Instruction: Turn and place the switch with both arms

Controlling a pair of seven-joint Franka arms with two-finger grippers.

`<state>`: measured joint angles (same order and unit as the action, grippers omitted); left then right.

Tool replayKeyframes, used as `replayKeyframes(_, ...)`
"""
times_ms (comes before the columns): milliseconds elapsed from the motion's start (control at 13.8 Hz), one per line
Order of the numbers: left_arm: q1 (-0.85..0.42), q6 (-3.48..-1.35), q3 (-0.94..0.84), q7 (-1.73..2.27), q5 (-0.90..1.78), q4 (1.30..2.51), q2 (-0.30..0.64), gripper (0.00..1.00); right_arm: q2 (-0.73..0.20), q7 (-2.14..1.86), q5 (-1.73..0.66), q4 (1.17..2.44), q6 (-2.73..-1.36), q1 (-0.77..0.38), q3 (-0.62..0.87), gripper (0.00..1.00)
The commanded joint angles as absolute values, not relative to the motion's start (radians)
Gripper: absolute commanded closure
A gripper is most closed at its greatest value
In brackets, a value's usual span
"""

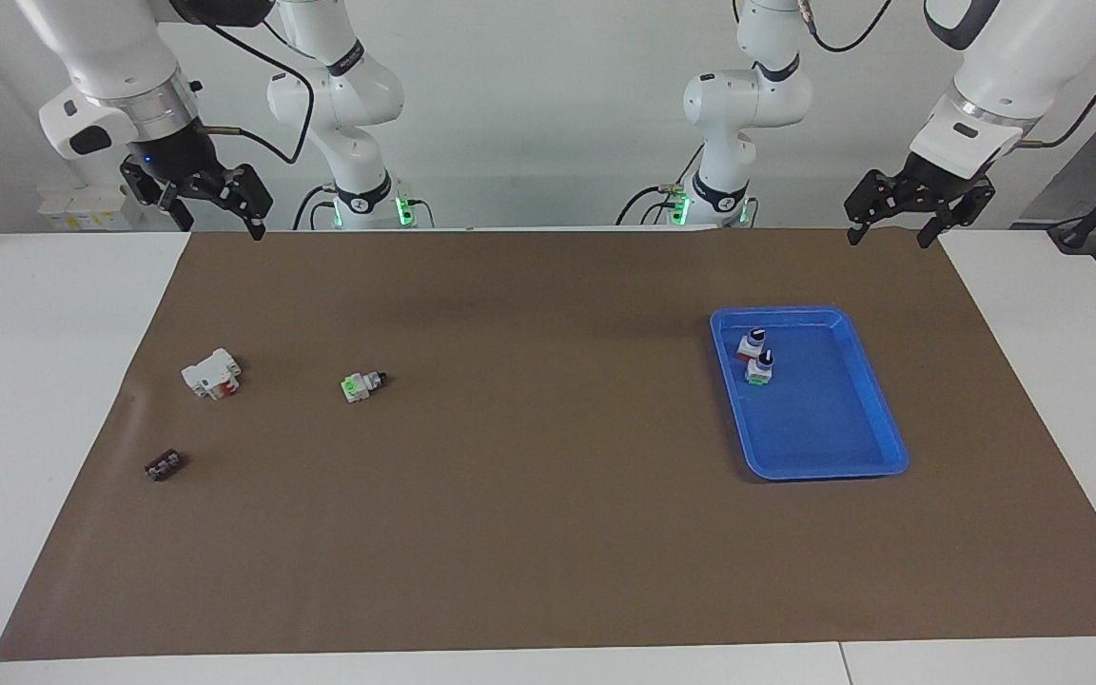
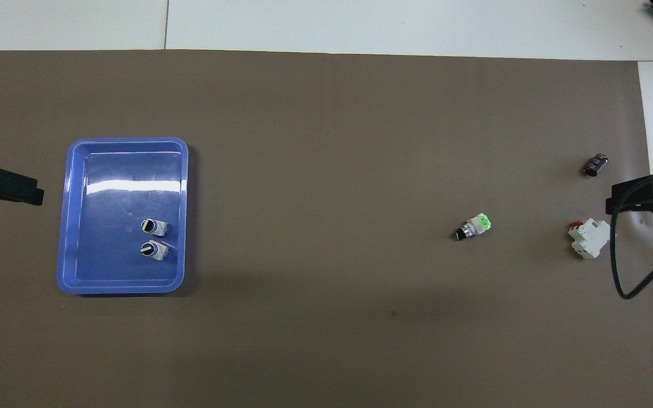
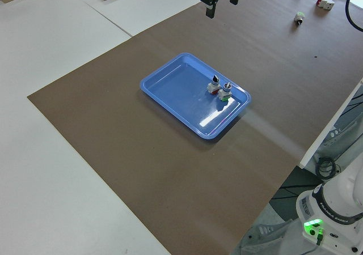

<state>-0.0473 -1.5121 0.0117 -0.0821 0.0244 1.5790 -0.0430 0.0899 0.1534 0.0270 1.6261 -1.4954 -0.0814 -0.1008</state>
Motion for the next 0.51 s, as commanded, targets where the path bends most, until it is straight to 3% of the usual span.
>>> replayKeyframes(0, -0.049, -1.509, 0.015, -0.083, 0.026, 1.609, -0.071, 0.00, 0.113, 0.149, 0.023, 1.652, -1.502, -0.072, -0.092, 0.00)
replayKeyframes(435, -0.049, -1.511, 0.015, -0.083, 0.026, 1.614, -0.072, 0.00, 0.133, 0.155, 0.031, 1.692, -1.525, -0.072, -0.091, 0.00)
